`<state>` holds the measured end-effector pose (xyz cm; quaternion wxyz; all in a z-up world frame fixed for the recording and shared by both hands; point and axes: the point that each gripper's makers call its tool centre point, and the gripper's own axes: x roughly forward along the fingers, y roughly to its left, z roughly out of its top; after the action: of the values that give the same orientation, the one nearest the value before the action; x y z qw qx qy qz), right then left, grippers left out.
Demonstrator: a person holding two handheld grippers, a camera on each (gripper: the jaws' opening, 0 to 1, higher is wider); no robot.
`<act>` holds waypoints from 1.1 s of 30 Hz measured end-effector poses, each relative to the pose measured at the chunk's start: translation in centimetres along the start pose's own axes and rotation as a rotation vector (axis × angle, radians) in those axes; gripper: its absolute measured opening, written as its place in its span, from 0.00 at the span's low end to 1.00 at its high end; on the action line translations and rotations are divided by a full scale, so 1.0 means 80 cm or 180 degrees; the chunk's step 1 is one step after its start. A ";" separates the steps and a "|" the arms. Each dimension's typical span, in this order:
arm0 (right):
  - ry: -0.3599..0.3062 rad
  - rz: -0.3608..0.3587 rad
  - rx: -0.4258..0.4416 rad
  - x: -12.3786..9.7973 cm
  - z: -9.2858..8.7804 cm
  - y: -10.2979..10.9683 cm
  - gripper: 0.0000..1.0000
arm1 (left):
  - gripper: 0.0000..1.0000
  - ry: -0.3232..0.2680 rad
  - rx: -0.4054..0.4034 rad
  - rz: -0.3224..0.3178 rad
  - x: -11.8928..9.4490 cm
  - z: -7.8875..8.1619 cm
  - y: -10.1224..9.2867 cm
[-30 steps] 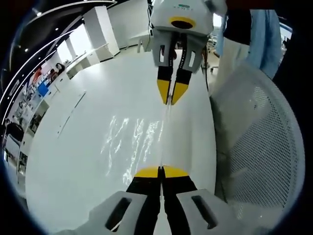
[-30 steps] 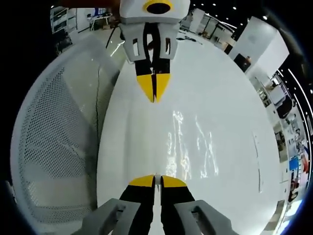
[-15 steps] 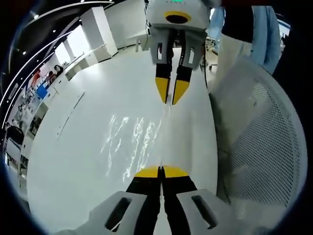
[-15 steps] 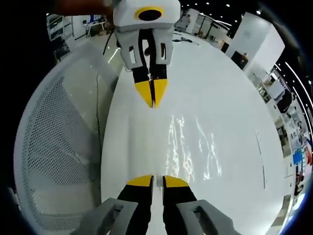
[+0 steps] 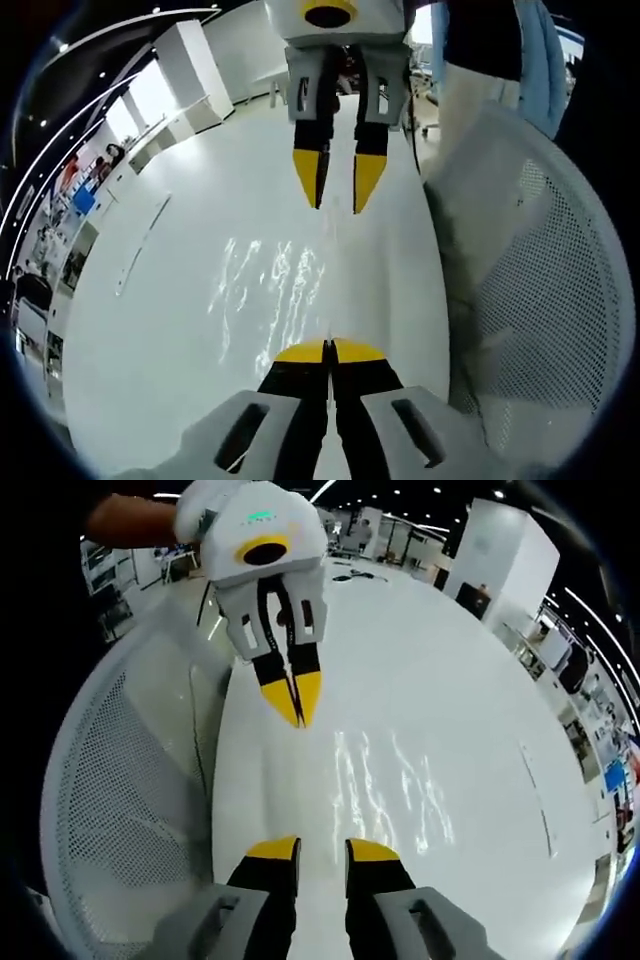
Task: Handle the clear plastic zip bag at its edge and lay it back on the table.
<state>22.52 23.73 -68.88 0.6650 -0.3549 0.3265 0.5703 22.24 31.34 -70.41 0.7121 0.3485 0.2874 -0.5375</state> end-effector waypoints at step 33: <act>0.0096 0.0193 0.0183 0.043 0.004 0.005 0.01 | 0.00 -0.0212 0.0130 0.0004 0.008 0.014 -0.004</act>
<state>22.63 25.89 -71.65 0.6523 -0.3342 0.3634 0.5752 22.16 30.02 -70.31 0.7143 0.3450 0.2522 -0.5542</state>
